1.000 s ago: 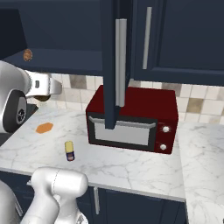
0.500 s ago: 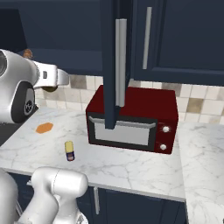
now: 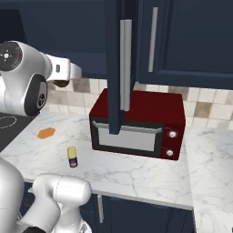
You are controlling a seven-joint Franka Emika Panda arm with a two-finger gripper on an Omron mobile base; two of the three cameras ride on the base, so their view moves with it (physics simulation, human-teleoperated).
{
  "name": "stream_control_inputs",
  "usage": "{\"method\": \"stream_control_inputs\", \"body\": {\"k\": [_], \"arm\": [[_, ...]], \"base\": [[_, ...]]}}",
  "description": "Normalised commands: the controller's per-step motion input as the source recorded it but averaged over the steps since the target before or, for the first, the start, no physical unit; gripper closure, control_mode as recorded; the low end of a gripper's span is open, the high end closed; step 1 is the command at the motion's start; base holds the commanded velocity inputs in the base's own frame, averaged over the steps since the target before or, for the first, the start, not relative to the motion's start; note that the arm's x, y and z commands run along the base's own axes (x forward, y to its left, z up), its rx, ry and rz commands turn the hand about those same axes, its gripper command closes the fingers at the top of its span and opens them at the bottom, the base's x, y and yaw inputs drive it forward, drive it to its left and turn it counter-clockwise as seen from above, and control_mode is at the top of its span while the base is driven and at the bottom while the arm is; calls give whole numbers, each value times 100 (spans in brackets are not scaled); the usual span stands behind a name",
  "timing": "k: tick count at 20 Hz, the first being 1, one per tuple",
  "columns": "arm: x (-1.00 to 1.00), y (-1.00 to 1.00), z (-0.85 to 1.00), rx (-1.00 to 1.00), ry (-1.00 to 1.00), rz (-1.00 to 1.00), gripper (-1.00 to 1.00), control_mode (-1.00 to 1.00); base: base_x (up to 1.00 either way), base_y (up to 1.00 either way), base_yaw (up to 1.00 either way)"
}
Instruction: Pick the cans from the counter and place them in their designated side in the cabinet.
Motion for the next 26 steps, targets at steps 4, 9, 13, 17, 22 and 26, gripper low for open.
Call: {"method": "stream_control_inputs", "body": {"k": [4,9,13,17,22,26], "arm": [[31,-12,10,0,-4,-2,100,-100],[32,-10,6,0,-3,-2,100,-100],[33,-10,0,0,0,-2,100,-100],[33,-11,0,-1,0,-2,100,-100],[36,-7,-1,0,0,-1,100,-100],[33,-9,-5,0,0,-1,100,-100]], "base": [[0,0,0],[0,0,0],[0,0,0],[0,0,0],[0,0,0],[0,0,0]]}}
